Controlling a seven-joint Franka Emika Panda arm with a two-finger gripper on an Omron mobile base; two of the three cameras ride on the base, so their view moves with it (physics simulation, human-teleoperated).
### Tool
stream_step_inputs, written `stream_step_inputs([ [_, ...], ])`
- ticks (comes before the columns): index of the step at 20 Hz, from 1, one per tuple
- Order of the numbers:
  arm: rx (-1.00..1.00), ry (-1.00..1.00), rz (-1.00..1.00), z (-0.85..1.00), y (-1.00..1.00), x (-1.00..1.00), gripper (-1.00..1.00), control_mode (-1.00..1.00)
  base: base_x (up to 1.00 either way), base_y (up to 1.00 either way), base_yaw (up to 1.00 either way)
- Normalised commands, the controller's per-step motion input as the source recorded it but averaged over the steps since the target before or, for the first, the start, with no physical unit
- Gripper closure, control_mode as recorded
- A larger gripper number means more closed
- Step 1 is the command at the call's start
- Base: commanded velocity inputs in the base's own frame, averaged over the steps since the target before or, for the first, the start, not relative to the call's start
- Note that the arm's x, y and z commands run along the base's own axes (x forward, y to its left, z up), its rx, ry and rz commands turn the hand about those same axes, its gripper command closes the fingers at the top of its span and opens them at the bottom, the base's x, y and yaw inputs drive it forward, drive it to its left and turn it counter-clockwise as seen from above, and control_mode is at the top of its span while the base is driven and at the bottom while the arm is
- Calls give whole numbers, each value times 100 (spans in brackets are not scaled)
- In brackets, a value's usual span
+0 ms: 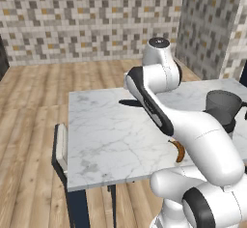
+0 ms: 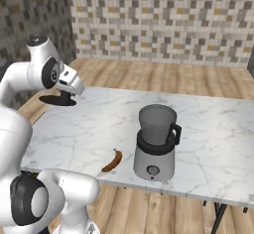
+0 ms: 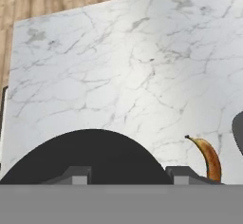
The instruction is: Open the blender lid, put the banana in the blender, close the lid, and start the blender.
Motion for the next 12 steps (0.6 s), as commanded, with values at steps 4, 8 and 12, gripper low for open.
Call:
stream_step_inputs([
  [4, 0, 2, 2, -34, 21, 9, 100, -100, 0, 0, 0],
  [8, 0, 0, 1, -33, 16, 7, 100, -100, 0, 0, 0],
  [12, 0, 0, 0, -32, 3, 4, 100, -100, 0, 0, 0],
])
